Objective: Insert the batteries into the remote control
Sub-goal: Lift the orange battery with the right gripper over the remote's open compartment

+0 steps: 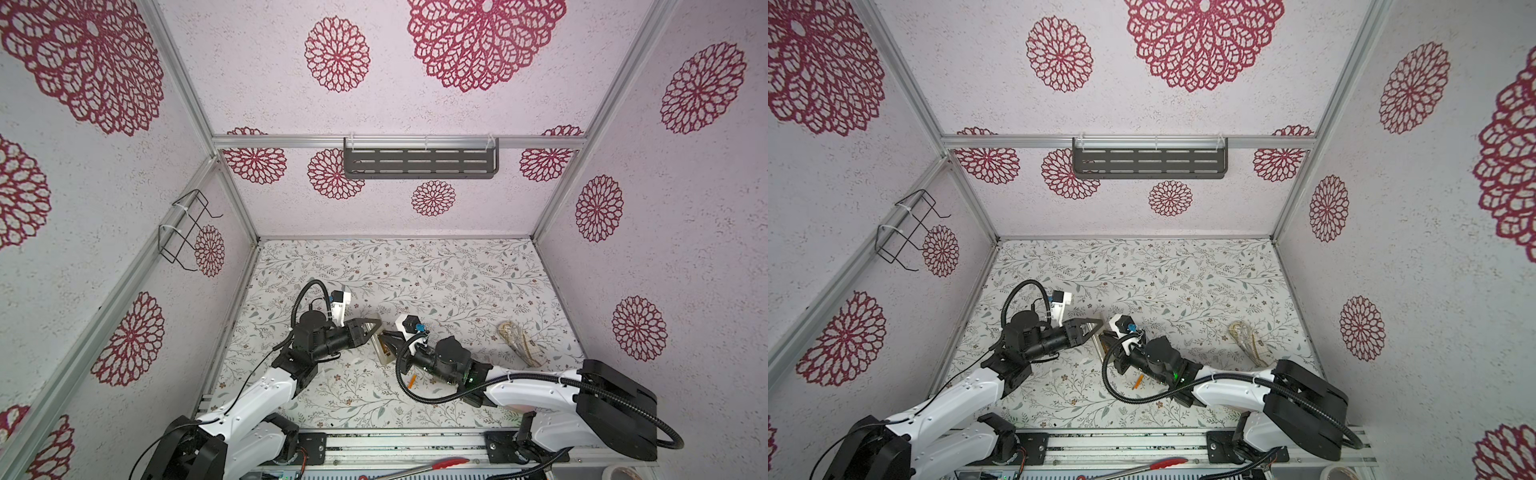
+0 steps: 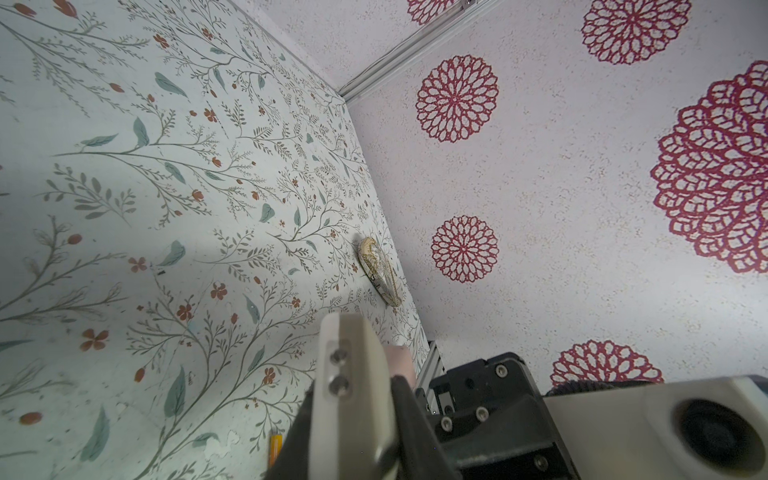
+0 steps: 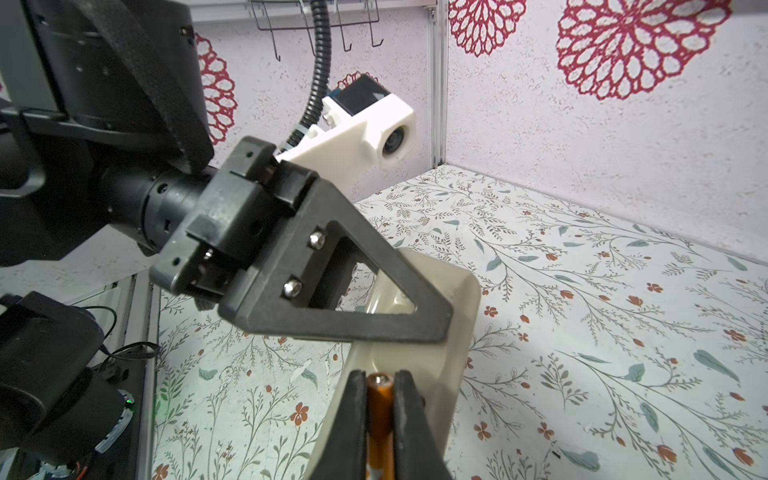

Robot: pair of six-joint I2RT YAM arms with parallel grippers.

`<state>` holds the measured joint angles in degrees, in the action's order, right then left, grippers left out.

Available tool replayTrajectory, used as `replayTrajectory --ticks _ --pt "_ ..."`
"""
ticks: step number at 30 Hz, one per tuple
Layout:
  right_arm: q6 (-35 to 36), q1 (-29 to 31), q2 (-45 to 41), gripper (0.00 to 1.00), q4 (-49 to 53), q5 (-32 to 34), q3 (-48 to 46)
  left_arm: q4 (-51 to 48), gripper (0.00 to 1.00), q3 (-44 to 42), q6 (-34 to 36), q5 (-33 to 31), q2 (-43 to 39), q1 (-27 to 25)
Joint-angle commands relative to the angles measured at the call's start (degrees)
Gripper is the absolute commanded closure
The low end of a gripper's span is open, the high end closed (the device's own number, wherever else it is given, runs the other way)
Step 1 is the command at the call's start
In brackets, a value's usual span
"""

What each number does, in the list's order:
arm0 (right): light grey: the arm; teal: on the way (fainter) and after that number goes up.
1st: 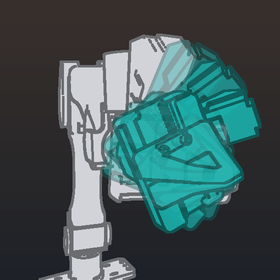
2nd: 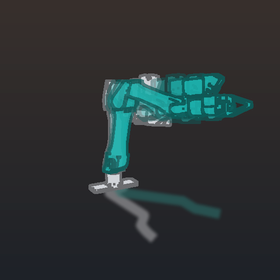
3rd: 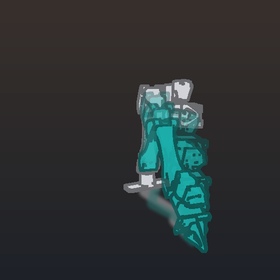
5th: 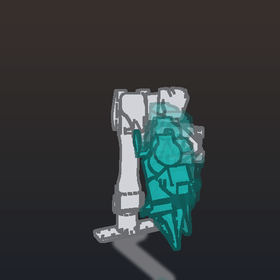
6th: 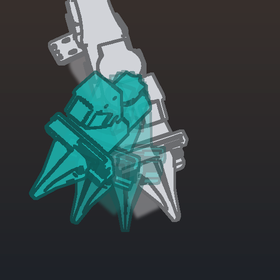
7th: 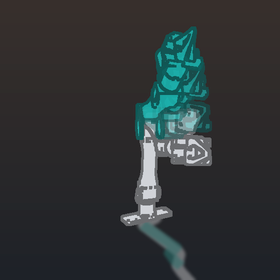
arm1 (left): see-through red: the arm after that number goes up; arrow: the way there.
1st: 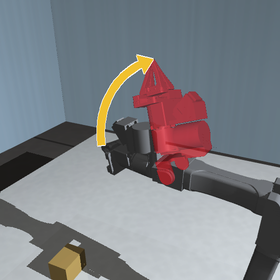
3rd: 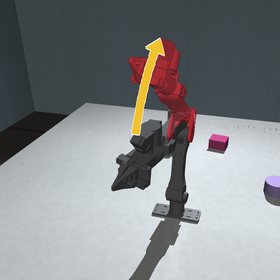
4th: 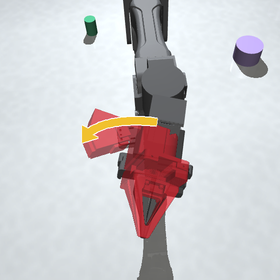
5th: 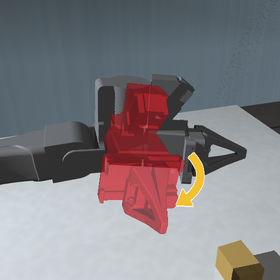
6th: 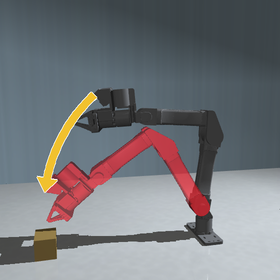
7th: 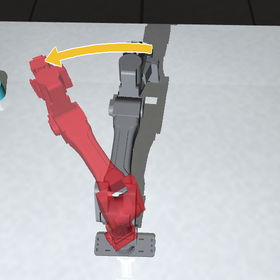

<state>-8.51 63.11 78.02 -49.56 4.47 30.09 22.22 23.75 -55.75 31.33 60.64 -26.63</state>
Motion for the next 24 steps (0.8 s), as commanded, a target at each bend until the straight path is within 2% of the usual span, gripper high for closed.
replayTrajectory --ticks 1,24 --pt "0.9 0.3 0.3 1.00 -3.3 0.8 1.5 0.8 1.00 1.9 0.2 0.6 -1.0 -0.2" --pt "0.9 0.3 0.8 0.97 -2.6 2.8 -0.1 -0.5 1.00 2.1 1.2 0.0 -2.2 -0.2"
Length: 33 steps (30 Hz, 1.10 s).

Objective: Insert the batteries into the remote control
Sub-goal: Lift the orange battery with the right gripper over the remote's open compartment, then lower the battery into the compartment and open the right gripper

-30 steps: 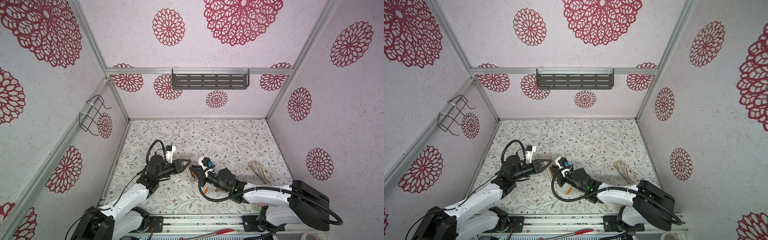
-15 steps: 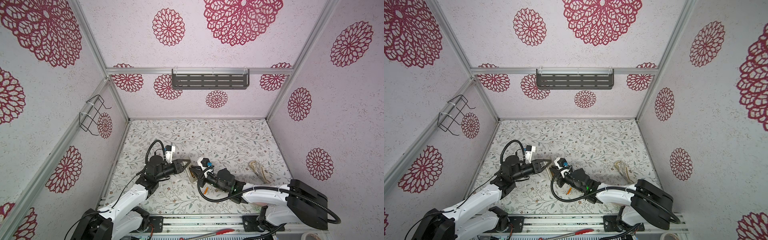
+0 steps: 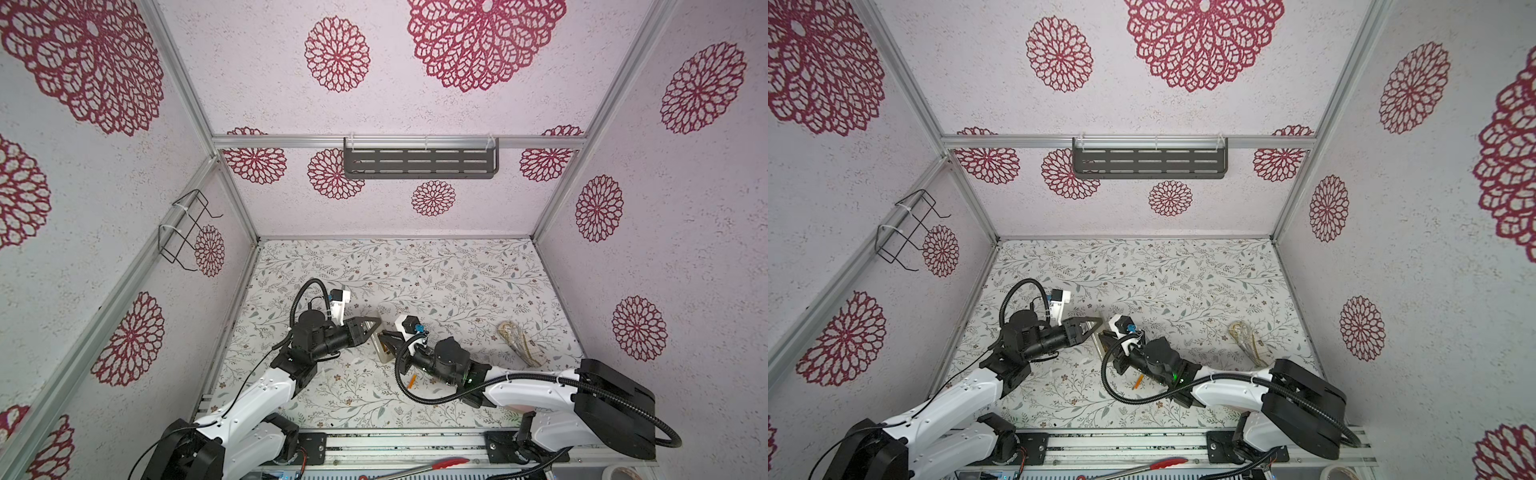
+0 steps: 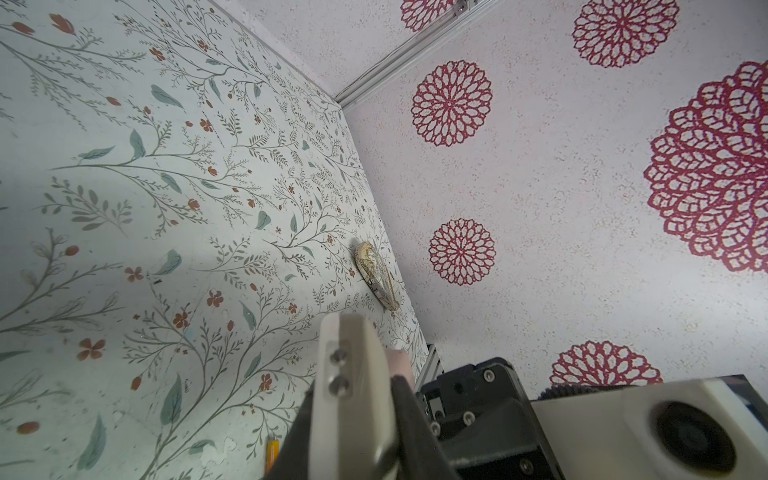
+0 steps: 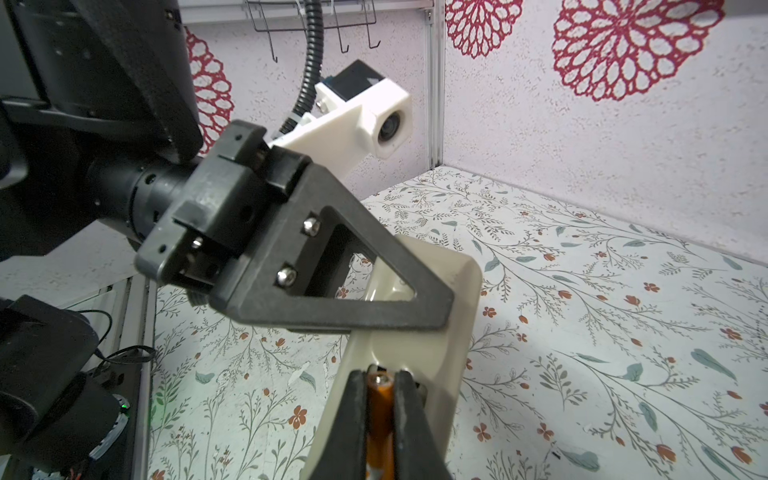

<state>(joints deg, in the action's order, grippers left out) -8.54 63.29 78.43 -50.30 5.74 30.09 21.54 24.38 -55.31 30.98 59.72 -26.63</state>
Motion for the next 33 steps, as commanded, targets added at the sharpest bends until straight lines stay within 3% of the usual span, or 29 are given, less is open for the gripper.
replayTrajectory --ticks 1,33 --pt "0.9 0.1 0.5 0.97 -2.1 1.5 -0.2 0.1 1.00 1.5 0.9 0.3 -1.4 -0.2" --pt "1.4 0.7 0.1 0.79 -1.2 2.9 0.5 -1.7 1.00 1.8 2.0 0.3 -2.2 -0.2"
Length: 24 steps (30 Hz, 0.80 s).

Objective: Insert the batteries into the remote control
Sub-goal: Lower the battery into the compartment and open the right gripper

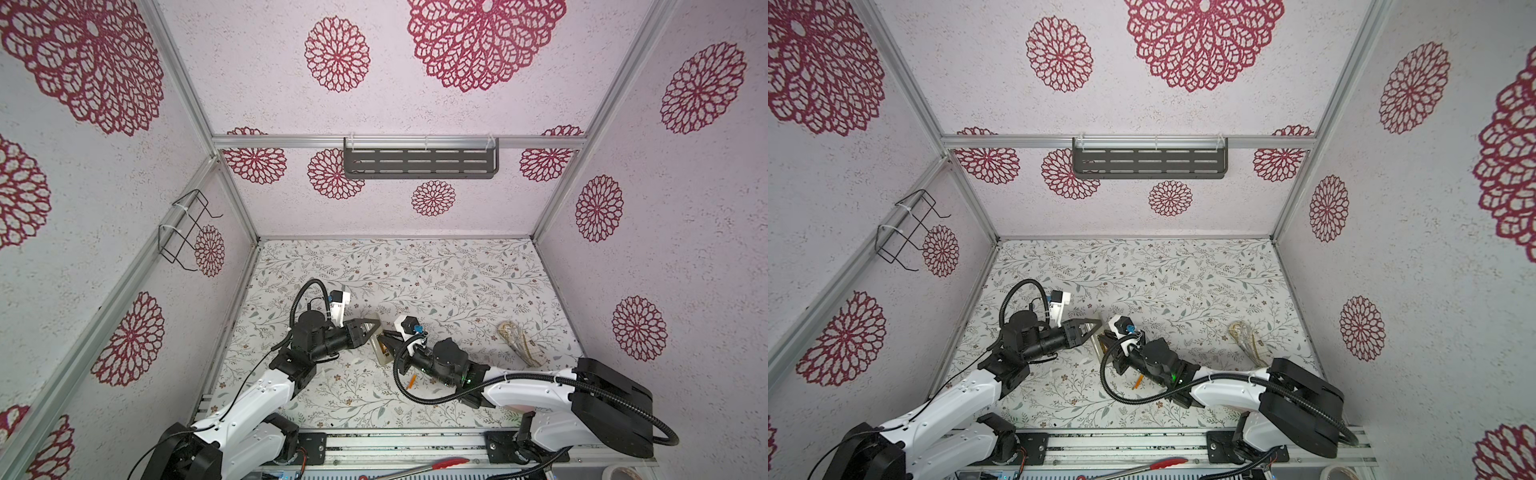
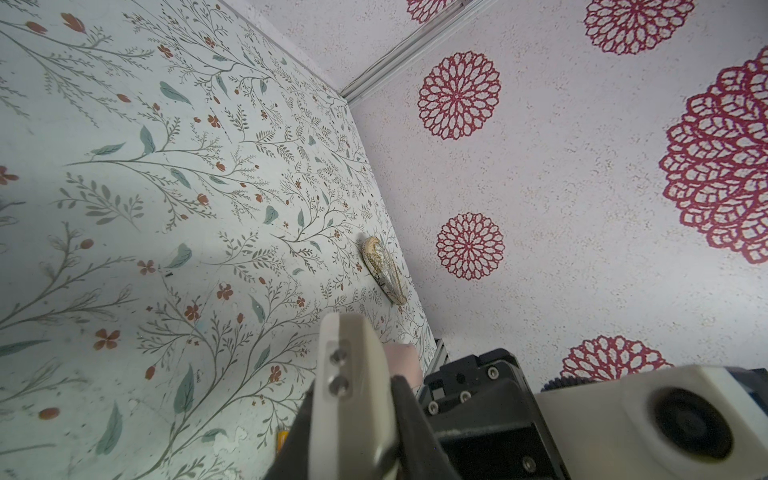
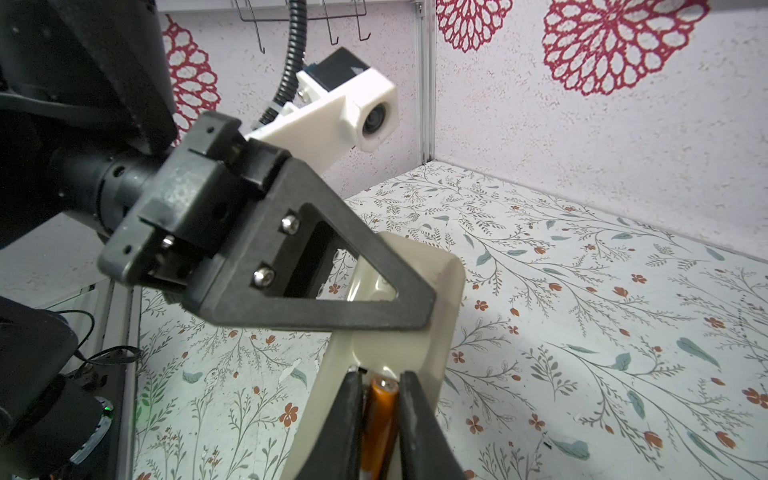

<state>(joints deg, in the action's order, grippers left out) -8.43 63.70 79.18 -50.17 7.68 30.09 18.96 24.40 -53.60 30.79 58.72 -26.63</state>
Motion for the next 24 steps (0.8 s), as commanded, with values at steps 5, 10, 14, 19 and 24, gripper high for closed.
replayTrajectory --ticks 5,10,14,19,24 --pt "1.8 0.3 -0.7 0.78 -1.2 0.3 0.5 0.6 1.00 1.8 0.4 0.5 -1.2 -0.2" --pt "1.9 0.4 -1.5 0.77 -0.9 0.4 0.1 0.5 1.00 2.0 0.5 0.5 -1.2 -0.2" --pt "2.9 0.5 -2.1 0.70 1.6 -0.1 1.6 0.0 1.00 2.1 0.9 0.3 -1.1 -0.2" --pt "3.6 0.7 -2.2 0.67 3.4 0.3 2.4 -0.2 1.00 2.1 1.4 0.0 -0.8 -0.2" --pt "5.6 1.4 -3.8 0.60 6.6 1.1 3.7 -0.6 1.00 2.1 1.7 -0.1 -0.9 -0.2"
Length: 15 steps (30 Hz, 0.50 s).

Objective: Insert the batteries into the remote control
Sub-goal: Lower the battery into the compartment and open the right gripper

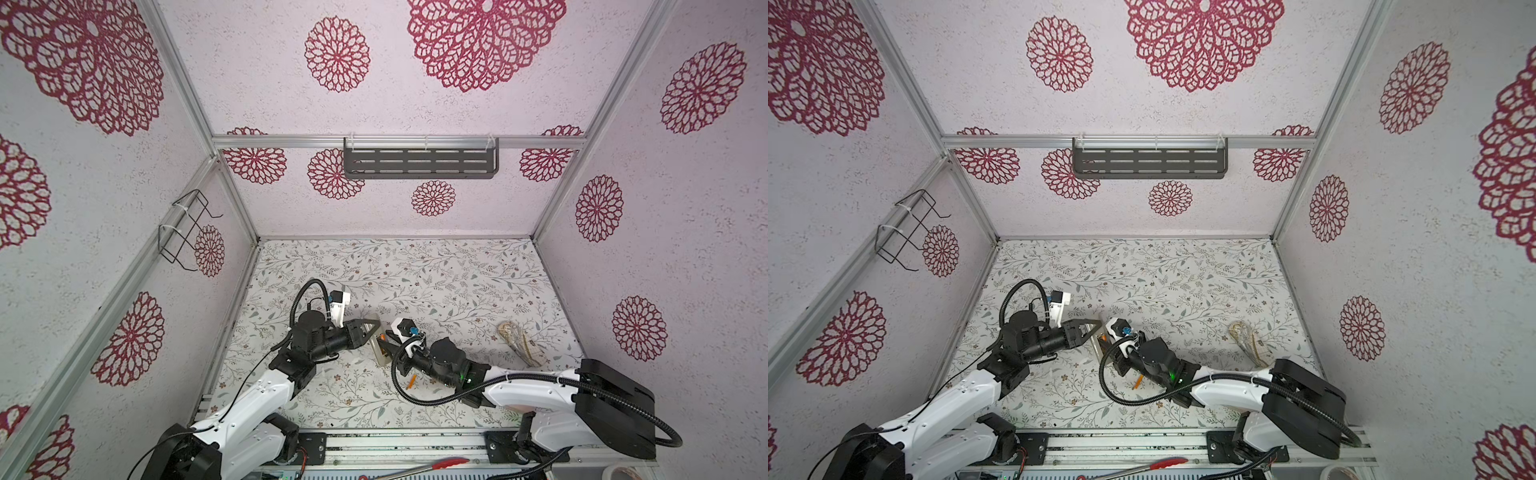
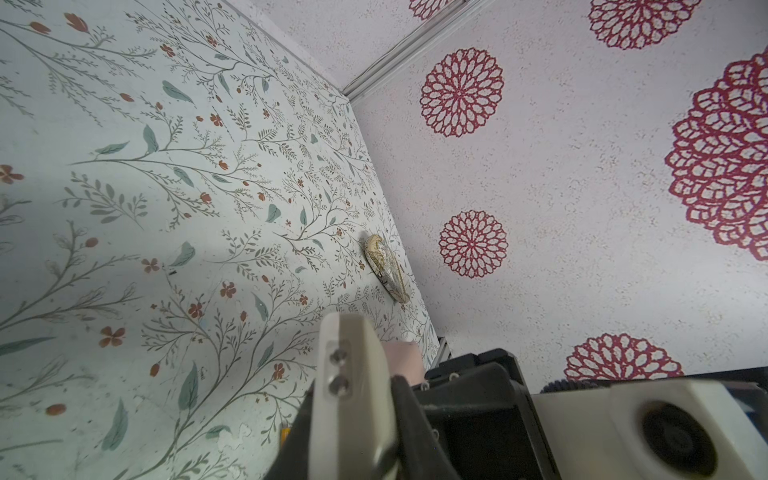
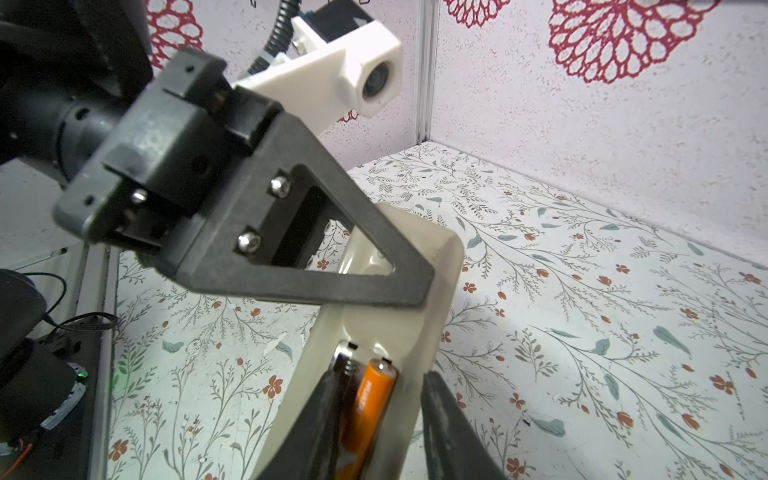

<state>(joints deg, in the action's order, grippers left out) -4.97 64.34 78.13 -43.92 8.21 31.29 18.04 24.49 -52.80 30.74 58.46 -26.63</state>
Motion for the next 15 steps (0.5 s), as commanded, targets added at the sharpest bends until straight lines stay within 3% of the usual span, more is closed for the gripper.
replayTrajectory --ticks 1,7,11,15 --pt "2.7 0.9 -3.4 0.57 0.8 0.6 2.5 0.2 1.00 2.1 0.9 0.0 -0.6 -0.2" --pt "5.4 1.2 -6.6 0.36 6.6 0.8 3.8 -0.5 1.00 2.5 1.3 0.1 -0.5 -0.2" --pt "8.2 1.2 -10.4 0.34 15.1 0.5 5.6 -1.8 1.00 3.1 1.6 0.7 -0.7 -0.2" --pt "14.4 1.2 -14.4 0.35 30.4 -1.8 10.3 -6.2 1.00 4.5 3.8 1.2 -1.6 -0.2"
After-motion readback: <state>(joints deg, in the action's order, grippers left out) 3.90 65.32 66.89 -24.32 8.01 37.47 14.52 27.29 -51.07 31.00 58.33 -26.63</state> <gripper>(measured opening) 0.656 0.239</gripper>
